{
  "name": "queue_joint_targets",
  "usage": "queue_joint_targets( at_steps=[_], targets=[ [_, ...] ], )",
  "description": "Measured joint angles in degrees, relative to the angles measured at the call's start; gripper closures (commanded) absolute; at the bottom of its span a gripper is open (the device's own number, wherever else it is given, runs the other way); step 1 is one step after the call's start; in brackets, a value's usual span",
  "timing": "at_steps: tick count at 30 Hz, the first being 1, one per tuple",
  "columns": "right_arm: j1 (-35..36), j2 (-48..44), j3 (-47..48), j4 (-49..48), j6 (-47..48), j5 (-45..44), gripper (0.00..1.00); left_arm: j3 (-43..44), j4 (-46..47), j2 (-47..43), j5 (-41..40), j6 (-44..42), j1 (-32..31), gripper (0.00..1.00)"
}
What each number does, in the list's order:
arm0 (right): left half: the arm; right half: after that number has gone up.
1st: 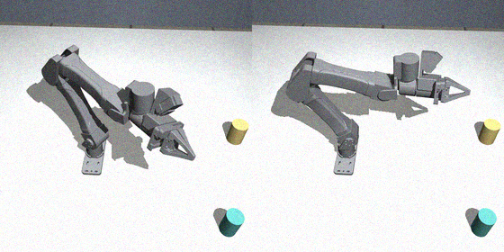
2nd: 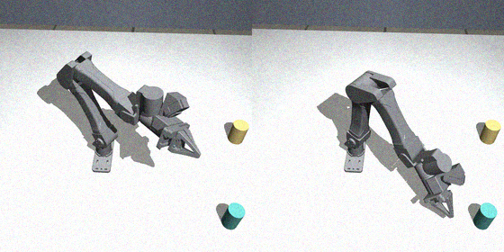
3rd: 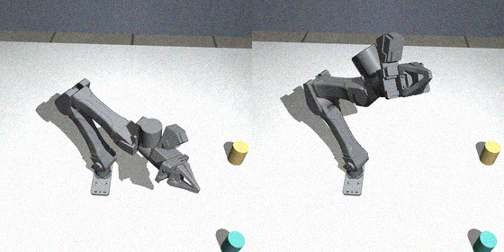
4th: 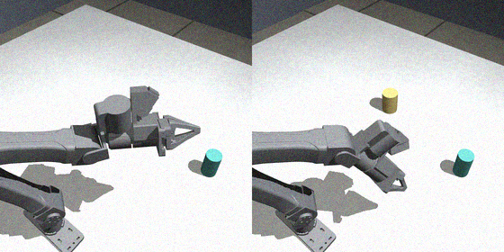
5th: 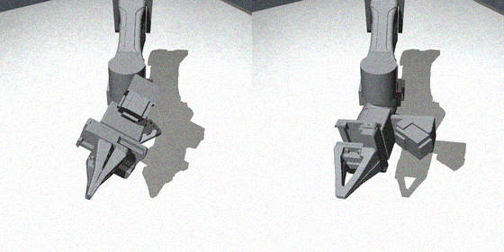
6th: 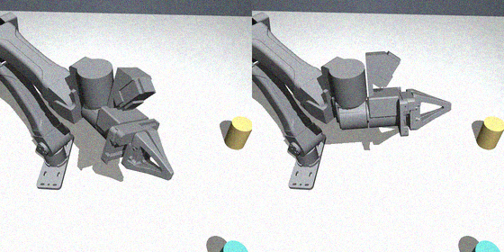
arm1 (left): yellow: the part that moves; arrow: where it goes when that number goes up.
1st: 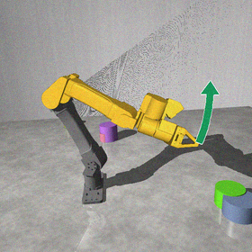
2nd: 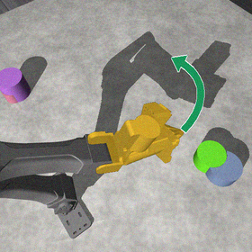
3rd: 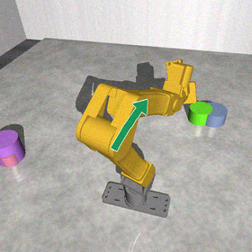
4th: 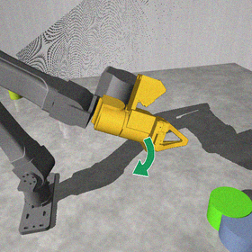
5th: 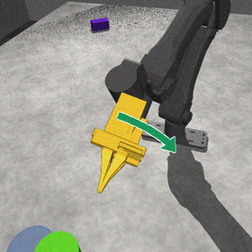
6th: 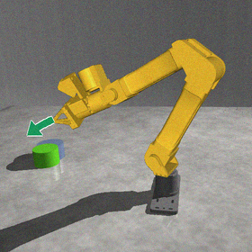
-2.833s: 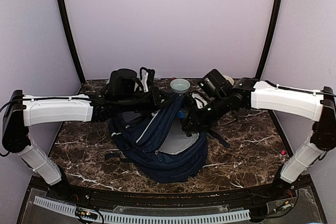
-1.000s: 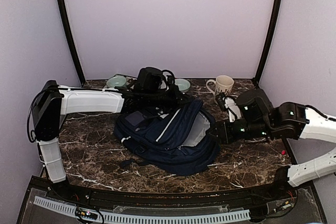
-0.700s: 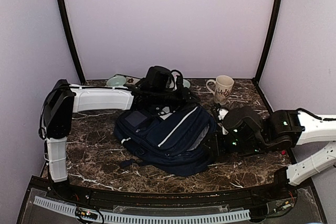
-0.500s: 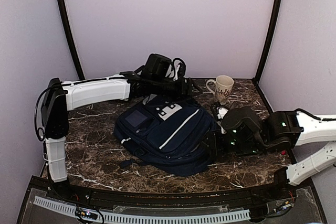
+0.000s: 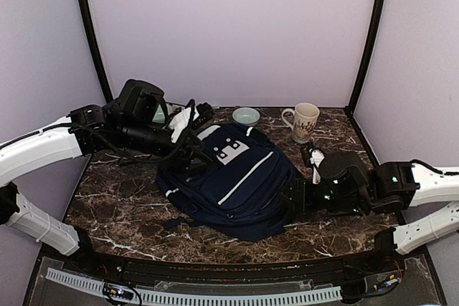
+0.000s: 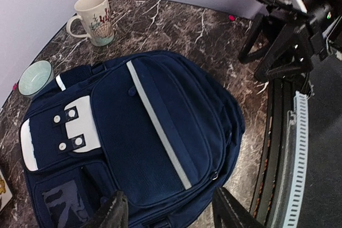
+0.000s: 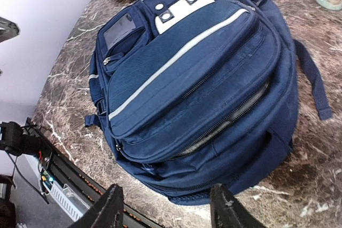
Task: Pack the student bag
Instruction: Pick up the second largest pocket of the bag from the student bag.
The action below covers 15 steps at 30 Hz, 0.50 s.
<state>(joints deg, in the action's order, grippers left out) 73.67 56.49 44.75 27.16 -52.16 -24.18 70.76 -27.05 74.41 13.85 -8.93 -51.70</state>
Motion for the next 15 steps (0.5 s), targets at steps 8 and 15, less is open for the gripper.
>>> queue_joint_targets(
  at_steps=[8, 15],
  targets=[
    [-11.5, 7.4, 0.4, -6.5, -0.8, 15.0, 0.39, -2.2, -4.5, 1.5, -4.2, -7.3, -2.3, 0.45],
    [-15.9, 15.3, 2.6, -8.8, -0.9, 24.4, 0.39, -2.2, -8.2, 5.5, -8.0, -13.0, -5.9, 0.45]
  ],
)
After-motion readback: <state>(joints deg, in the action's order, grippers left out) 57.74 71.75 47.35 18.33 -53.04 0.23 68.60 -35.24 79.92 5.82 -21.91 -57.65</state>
